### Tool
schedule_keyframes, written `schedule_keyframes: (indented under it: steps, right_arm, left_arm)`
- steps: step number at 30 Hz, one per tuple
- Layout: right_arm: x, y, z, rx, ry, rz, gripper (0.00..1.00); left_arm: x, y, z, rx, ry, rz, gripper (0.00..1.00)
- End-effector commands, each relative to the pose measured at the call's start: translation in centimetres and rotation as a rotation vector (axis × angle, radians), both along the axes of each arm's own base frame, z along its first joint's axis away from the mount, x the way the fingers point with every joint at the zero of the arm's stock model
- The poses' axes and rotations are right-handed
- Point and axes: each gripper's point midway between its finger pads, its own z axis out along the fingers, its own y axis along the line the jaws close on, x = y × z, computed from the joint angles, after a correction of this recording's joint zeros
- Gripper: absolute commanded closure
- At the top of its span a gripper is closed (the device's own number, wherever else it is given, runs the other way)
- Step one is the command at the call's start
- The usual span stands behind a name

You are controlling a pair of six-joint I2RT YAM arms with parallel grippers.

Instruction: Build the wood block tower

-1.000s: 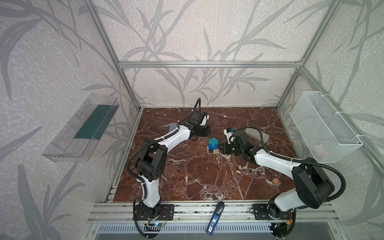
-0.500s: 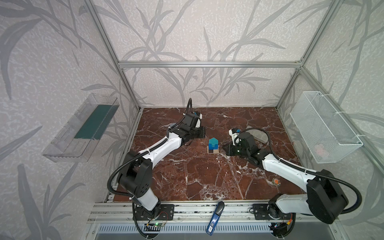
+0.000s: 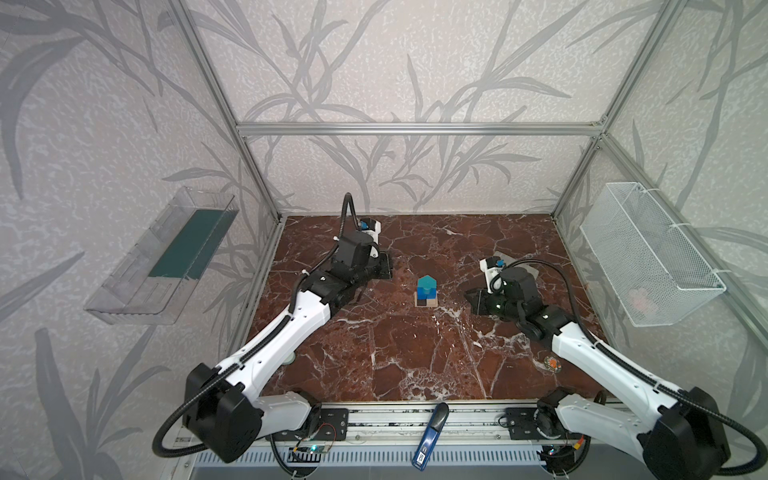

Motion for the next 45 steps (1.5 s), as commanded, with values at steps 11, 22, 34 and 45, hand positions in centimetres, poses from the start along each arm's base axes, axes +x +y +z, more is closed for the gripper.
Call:
schedule_keyframes:
  steps: [11,22,34,45]
  right_arm:
    - [0.6,-11.1,2.9,-0.229,-0.175,-0.328,0.01]
    - [3.9,-16.3,-0.1,-0.467,-0.225,-0.455,0.01]
    - [7.2,-17.2,-6.2,-0.585,-0.326,-0.451,0.01]
    - [9.0,-15.5,-5.4,-0.537,-0.527,-0.399,0.01]
  left_arm:
    - [-4.3,16.4,-2.4,0.463,-0.011,0.585,0.01]
    - [-3.9,22.9,-5.6,0.53,-0.068,0.863,0.01]
    - [-0.2,22.9,-11.1,0.547,-0.181,0.789,0.01]
    - [3.5,20.5,-15.4,0.6,-0.175,0.626,0.01]
